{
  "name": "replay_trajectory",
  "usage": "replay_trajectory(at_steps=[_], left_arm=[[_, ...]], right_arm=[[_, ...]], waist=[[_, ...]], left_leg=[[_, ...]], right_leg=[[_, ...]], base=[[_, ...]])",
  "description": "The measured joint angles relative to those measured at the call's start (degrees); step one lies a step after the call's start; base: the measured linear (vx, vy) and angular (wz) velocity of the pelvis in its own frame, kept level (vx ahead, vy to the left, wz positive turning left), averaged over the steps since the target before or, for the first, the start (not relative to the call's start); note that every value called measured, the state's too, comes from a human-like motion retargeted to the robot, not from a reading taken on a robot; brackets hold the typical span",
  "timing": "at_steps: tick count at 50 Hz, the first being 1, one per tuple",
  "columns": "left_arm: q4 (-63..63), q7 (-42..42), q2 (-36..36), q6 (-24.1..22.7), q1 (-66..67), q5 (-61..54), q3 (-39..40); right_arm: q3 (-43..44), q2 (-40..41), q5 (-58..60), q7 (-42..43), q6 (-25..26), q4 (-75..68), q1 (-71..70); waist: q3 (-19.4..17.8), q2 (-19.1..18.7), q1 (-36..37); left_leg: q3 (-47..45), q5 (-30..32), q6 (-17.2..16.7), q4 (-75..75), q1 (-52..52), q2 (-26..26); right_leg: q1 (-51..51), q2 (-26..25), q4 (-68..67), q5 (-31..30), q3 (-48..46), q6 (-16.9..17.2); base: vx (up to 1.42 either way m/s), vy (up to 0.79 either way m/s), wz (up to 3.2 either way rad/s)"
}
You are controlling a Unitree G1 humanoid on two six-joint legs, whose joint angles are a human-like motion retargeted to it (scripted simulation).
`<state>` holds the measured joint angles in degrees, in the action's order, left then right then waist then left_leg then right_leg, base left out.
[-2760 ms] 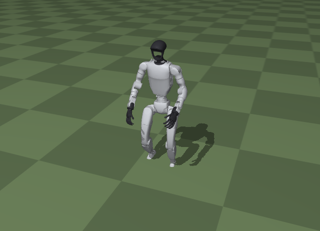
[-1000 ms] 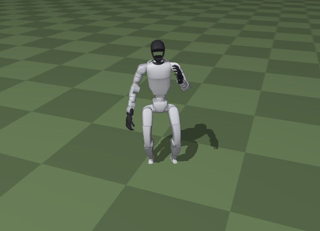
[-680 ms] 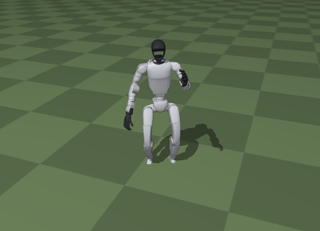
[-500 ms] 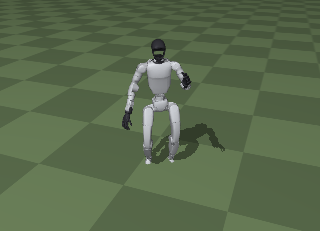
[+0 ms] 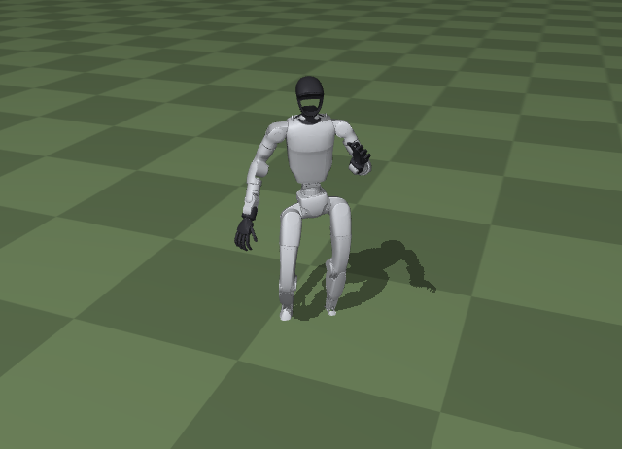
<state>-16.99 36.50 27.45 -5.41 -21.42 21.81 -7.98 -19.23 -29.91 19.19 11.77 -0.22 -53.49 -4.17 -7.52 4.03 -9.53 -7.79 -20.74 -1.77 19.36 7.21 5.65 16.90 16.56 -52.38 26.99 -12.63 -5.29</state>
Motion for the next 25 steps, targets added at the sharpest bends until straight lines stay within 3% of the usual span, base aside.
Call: replay_trajectory(at_steps=[25], left_arm=[[-4.09, -1.91, 3.94, 1.44, -3.33, 6.72, -6.08]], right_arm=[[-1.83, -2.75, -1.82, -4.49, -2.6, 6.44, 3.87]], waist=[[-0.84, 0.21, -0.39]], left_leg=[[1.46, 2.56, -0.41, -5.57, -2.98, 1.43]], right_leg=[[-1.48, 1.54, -0.16, -0.25, -1.66, -1.06]], base=[[0.0, 0.0, 0.0]])
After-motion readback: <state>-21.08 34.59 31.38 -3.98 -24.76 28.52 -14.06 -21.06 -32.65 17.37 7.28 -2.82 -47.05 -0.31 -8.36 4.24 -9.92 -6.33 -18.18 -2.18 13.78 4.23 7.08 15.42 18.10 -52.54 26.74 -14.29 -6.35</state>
